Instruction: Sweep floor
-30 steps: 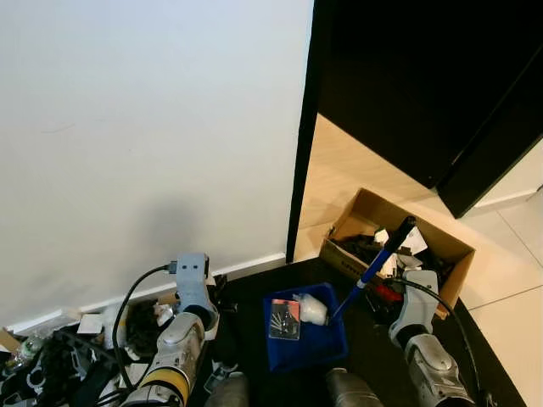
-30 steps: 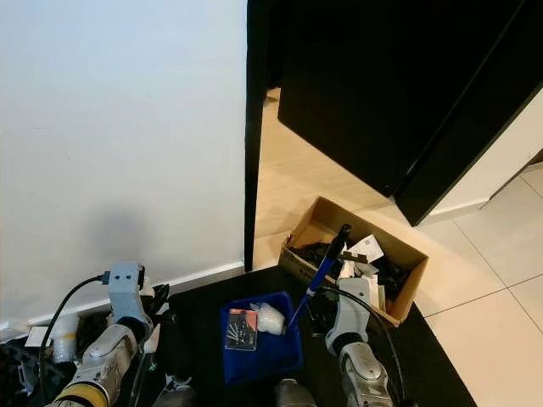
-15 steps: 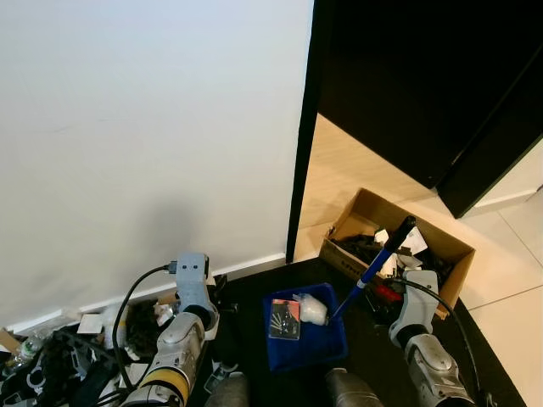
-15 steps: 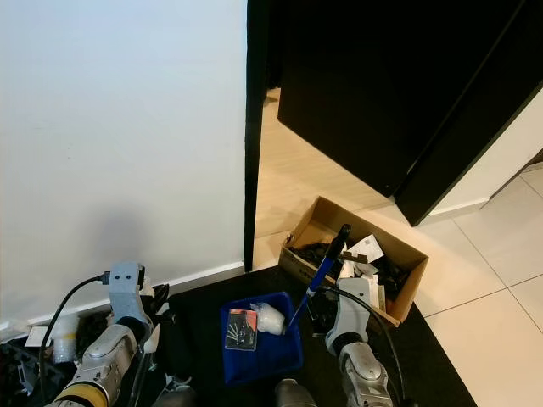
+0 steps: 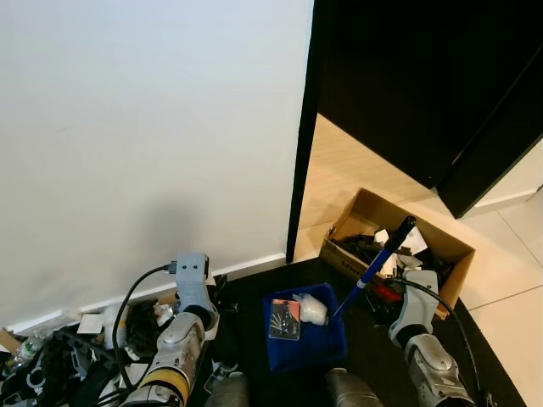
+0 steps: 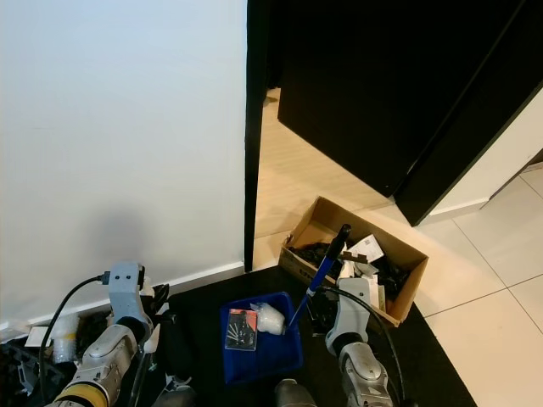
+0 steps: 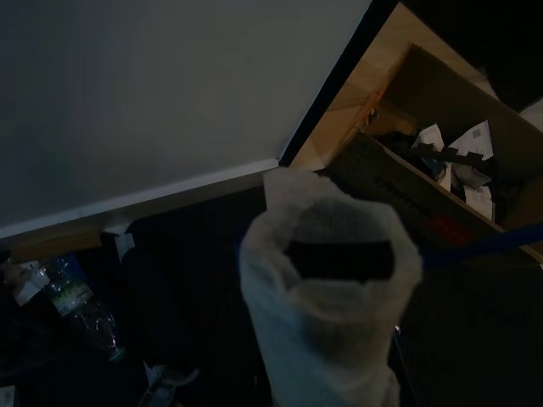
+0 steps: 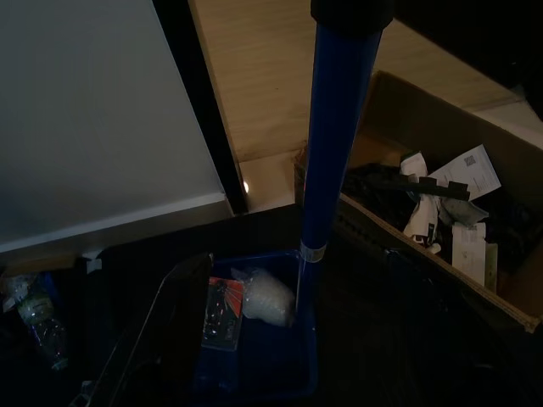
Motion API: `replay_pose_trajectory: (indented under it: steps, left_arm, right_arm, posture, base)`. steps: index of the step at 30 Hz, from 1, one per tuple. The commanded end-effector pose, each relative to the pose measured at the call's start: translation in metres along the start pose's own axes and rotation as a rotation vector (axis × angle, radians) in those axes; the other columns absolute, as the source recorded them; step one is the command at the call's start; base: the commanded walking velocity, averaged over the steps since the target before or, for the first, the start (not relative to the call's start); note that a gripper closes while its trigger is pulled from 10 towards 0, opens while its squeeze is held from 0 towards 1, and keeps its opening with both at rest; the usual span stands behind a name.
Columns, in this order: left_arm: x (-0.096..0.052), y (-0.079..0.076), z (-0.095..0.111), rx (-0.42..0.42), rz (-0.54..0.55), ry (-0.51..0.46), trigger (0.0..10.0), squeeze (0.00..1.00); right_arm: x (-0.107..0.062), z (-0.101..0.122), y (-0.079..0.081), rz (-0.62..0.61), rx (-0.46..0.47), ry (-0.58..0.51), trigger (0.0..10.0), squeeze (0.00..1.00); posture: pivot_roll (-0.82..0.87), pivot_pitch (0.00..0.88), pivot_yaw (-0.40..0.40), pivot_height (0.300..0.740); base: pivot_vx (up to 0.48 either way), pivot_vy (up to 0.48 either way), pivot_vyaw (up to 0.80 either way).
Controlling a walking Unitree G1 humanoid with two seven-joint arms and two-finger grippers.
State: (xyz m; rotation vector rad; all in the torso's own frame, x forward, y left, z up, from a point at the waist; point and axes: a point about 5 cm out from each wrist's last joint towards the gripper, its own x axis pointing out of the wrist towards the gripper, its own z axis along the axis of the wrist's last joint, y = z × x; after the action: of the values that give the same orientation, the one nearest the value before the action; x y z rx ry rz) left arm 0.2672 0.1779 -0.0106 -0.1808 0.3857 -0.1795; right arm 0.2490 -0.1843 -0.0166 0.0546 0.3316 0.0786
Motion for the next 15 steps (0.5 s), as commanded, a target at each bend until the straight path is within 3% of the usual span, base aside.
replay_pose_trajectory:
  steps: [1, 15]
  left_arm:
    - [-0.0063, -0.0005, -0.0135, -0.023, 0.008, 0.035, 10.0, 0.00]
    - [-0.0060, -0.0001, -0.0124, -0.023, 0.009, 0.032, 10.0, 0.00]
  right_arm:
    - [-0.0040, -0.0053, -0.0027, -0.013, 0.013, 0.018, 10.0, 0.00]
    - [-0.0034, -0.0048, -0.0022, -0.013, 0.013, 0.019, 10.0, 0.00]
  posture:
    - [0.03, 0.168, -0.017, 0.740]
    - [0.03, 0.172, -0.014, 0.740]
  base:
    - [0.000, 0.000, 0.00]
    - [0.000, 0.000, 0.00]
